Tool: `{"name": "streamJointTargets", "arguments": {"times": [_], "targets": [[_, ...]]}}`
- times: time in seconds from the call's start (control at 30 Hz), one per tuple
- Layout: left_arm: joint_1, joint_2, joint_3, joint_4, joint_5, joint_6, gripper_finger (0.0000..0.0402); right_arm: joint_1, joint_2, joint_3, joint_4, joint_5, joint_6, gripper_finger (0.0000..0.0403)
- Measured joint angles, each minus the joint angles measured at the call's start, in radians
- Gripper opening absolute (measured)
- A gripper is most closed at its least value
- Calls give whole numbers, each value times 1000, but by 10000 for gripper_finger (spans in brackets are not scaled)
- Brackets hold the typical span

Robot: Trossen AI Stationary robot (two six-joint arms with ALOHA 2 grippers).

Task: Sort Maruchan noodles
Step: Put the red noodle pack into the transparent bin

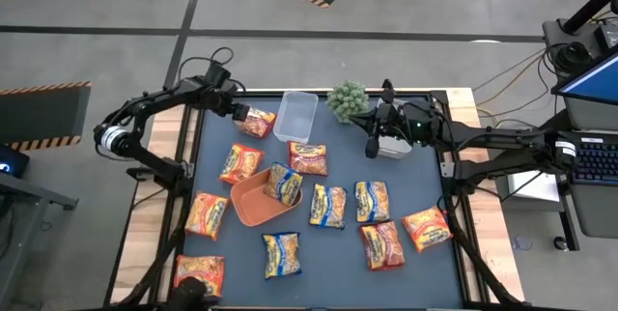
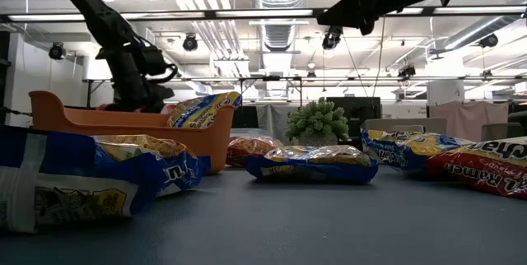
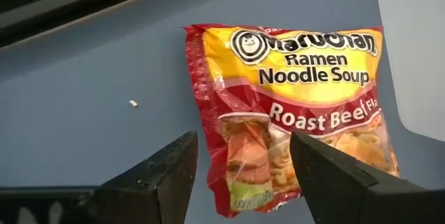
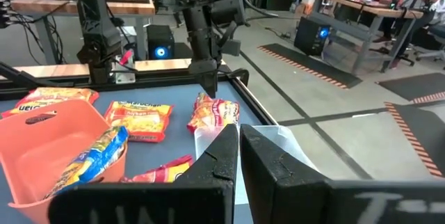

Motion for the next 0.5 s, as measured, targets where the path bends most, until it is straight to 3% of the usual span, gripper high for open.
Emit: {"name": "streamJointTargets", "arguments": {"times": [0.5], "targets": [[-2, 45, -34, 51, 47, -1, 202, 0, 0, 0, -19, 0, -2, 9]]}}
